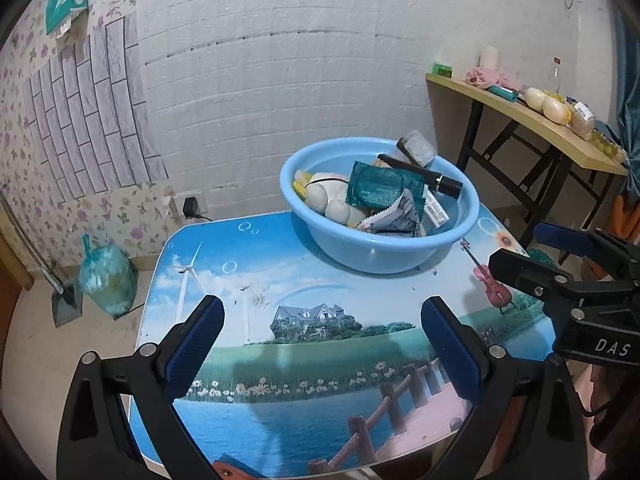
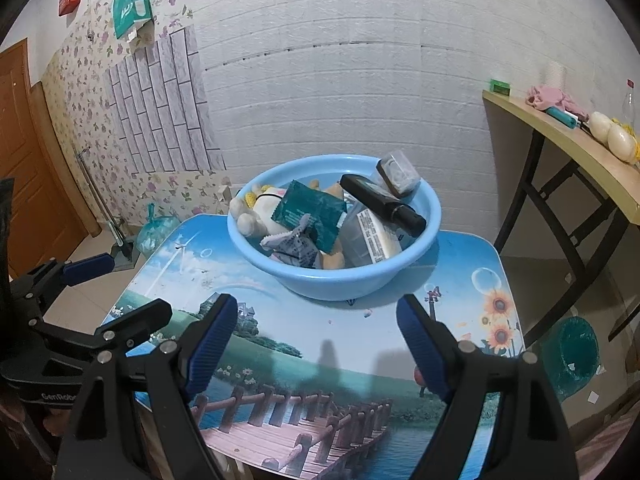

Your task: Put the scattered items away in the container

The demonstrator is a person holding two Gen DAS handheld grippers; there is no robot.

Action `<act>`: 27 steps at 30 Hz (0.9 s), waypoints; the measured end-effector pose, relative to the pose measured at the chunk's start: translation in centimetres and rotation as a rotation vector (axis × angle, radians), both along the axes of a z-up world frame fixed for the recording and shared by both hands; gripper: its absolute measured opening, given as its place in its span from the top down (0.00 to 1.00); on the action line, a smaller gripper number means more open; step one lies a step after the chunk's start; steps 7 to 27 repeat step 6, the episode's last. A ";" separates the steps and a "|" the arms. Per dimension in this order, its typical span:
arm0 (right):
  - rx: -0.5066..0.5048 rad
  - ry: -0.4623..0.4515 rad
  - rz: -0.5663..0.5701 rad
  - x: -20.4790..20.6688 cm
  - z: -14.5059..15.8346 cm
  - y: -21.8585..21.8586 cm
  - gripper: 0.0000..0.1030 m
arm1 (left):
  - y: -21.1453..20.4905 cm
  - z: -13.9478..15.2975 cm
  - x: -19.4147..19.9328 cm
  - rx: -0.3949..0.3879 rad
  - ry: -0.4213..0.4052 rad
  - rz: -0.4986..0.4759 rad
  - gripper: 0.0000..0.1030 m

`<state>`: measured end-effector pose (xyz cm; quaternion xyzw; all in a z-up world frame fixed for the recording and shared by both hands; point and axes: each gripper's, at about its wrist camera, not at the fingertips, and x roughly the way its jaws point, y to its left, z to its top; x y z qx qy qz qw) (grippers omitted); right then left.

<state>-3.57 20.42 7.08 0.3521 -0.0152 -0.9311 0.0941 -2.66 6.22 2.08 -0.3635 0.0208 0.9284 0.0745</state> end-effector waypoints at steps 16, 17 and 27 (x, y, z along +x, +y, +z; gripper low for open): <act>0.002 -0.001 0.002 0.0 -0.1 0.0 0.20 | -0.7 0.0 -0.2 0.023 0.002 0.033 0.03; 0.002 -0.001 0.002 0.0 -0.1 0.0 0.20 | -0.7 0.0 -0.2 0.023 0.002 0.033 0.03; 0.002 -0.001 0.002 0.0 -0.1 0.0 0.20 | -0.7 0.0 -0.2 0.023 0.002 0.033 0.03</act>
